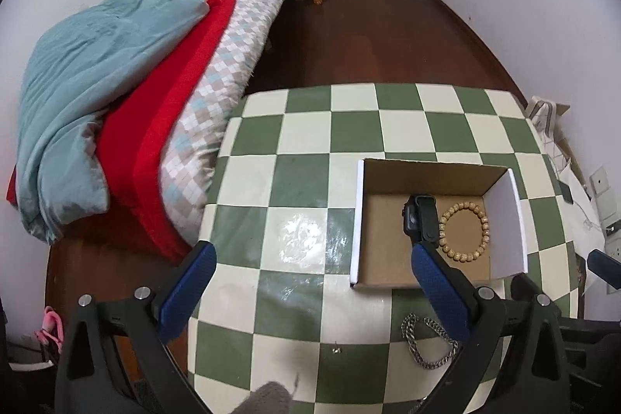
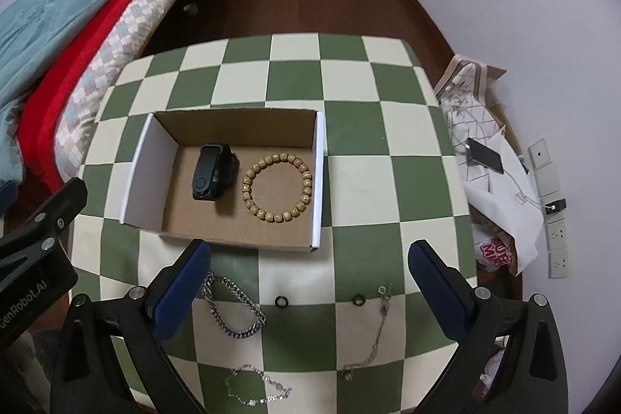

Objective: Organize jewelry
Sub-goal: 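Withdraw both tools from the box and move toward the silver chains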

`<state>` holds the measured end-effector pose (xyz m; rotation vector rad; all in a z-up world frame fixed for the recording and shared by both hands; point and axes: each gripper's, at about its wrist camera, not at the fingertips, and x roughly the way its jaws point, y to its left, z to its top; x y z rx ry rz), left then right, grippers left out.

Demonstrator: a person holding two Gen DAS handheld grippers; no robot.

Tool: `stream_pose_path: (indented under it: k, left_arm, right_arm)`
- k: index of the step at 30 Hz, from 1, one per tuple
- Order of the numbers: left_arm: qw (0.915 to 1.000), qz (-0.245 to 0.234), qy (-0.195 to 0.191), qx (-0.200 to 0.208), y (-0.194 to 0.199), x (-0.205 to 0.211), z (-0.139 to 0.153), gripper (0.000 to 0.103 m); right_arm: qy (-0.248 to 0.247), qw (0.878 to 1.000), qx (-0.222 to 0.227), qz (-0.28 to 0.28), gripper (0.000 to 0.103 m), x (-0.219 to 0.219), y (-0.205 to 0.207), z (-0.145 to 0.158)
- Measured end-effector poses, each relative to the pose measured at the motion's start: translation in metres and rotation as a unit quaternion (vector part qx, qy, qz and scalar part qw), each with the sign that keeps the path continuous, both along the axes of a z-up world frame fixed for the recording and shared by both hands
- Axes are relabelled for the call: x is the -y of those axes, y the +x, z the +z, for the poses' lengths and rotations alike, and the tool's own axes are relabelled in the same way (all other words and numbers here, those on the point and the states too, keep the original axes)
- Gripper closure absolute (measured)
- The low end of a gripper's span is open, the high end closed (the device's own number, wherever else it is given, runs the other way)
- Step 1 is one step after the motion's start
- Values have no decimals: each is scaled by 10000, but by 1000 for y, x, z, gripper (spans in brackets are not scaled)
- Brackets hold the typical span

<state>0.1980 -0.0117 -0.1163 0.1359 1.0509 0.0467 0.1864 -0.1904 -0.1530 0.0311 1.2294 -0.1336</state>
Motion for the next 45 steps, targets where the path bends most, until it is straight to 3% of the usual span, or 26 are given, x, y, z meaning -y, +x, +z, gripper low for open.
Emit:
stream_pose_path:
  k: [19, 29, 36, 43, 45]
  left_arm:
    - [9948, -82, -186, 1000, -90, -17, 86, 0]
    - [9930, -39, -283, 1144, -120, -29, 99, 0]
    - [9925, 151, -151, 1202, -130, -37, 85, 0]
    - [9941, 443, 667, 729, -121, -46, 19, 0]
    - [9926, 520, 950, 552, -118, -49, -4, 0]
  right_arm:
    - [-188, 9918, 1257, -131, 0, -9, -99, 105]
    - [-92, 9871, 1592, -136, 0, -19, -135, 134]
    - [388, 9902, 1318, -244, 0, -12, -139, 105]
    - [906, 9939, 427, -469, 1, 5, -134, 12]
    - [998, 9937, 203, -458, 9, 4, -128, -18]
